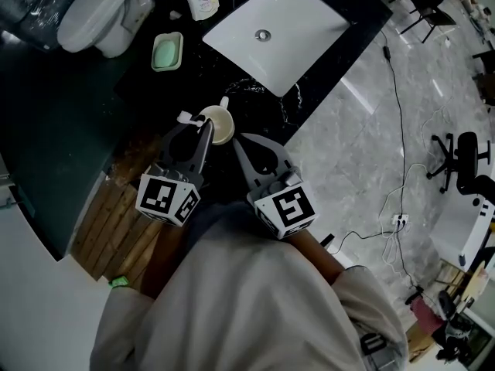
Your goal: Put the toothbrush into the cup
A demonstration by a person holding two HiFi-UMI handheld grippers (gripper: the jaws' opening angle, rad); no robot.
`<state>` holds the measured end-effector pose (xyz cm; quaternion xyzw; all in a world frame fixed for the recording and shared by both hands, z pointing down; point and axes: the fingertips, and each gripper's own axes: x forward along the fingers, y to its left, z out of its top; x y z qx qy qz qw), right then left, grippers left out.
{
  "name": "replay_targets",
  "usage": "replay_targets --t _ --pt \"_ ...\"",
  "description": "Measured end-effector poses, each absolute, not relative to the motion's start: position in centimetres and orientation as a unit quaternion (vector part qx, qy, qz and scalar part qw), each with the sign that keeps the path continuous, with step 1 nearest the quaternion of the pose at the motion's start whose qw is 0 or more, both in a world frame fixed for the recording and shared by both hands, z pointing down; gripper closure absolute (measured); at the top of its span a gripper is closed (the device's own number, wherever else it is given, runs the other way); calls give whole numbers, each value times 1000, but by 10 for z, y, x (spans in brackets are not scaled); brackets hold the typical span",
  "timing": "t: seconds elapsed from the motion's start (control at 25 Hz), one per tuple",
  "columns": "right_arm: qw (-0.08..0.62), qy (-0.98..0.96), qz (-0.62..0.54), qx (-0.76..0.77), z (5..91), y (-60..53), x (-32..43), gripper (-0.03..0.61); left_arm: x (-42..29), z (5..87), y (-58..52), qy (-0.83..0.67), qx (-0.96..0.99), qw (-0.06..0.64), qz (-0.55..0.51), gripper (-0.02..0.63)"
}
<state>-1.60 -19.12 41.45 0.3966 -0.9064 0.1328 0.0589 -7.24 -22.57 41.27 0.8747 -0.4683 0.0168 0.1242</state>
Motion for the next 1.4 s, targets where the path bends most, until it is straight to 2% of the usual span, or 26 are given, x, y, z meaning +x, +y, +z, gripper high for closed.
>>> replay_targets --t 1.4 --pt "70 -901 143 404 426 -209 -20 572 -72 468 -236 -473 860 164 101 555"
